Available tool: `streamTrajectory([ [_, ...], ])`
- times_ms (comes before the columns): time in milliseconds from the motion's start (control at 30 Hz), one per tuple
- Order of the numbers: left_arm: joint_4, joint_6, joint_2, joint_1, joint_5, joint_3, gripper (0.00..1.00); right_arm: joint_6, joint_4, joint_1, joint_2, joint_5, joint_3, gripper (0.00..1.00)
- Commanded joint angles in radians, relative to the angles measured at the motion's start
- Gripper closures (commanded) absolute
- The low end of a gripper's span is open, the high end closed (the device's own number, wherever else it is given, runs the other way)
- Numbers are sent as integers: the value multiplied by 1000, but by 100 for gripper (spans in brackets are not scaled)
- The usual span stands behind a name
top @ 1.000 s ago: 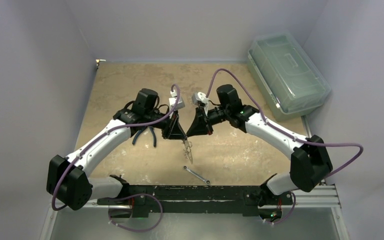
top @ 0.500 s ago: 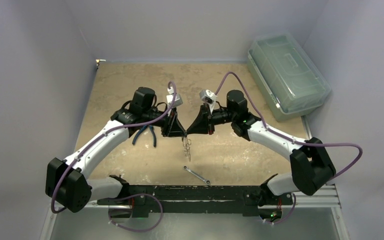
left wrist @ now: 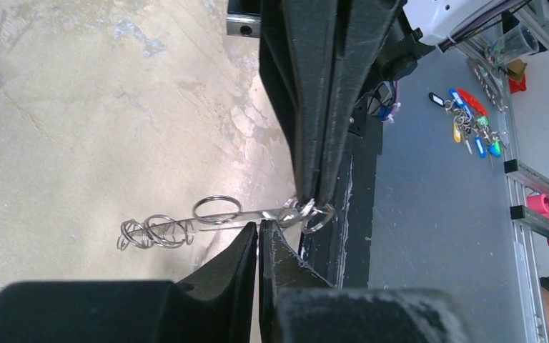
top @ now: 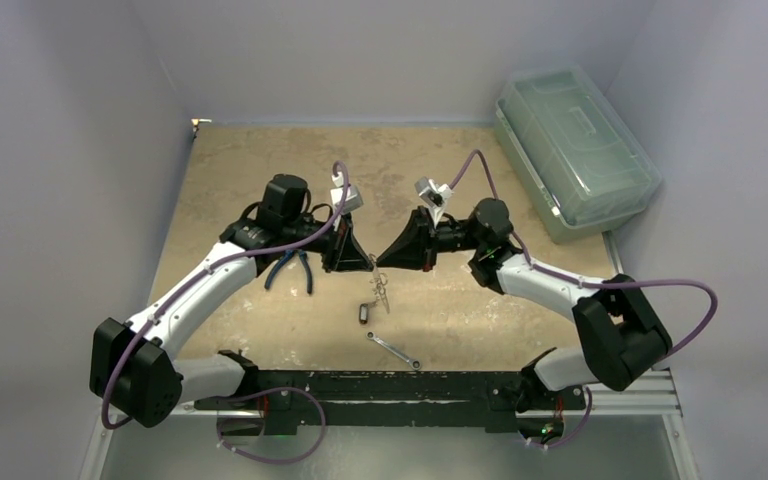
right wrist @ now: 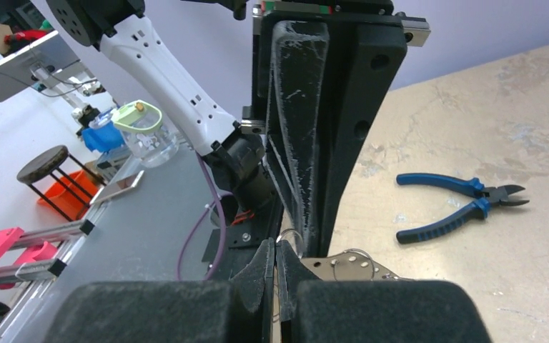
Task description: Remove the keys from the keyring
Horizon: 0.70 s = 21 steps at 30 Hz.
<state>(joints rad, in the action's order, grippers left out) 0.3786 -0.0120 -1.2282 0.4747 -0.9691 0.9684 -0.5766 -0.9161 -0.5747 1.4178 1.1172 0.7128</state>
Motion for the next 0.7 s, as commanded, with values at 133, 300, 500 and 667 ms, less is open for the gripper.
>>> streamTrajectory([
  [133, -58, -32, 0, -11, -4, 8, 100, -79, -175, 0, -22, 6, -26, 100],
  [300, -18, -5, 11, -21, 5, 1, 100, 2, -53, 54, -43, 9, -23, 100],
  [500, 0, 7, -1, -45, 24, 8, 84, 32, 41, 121, -62, 30, -13, 100],
  [667, 31, 7, -21, -75, 59, 24, 51, 34, 118, 206, -97, 17, -47, 100],
])
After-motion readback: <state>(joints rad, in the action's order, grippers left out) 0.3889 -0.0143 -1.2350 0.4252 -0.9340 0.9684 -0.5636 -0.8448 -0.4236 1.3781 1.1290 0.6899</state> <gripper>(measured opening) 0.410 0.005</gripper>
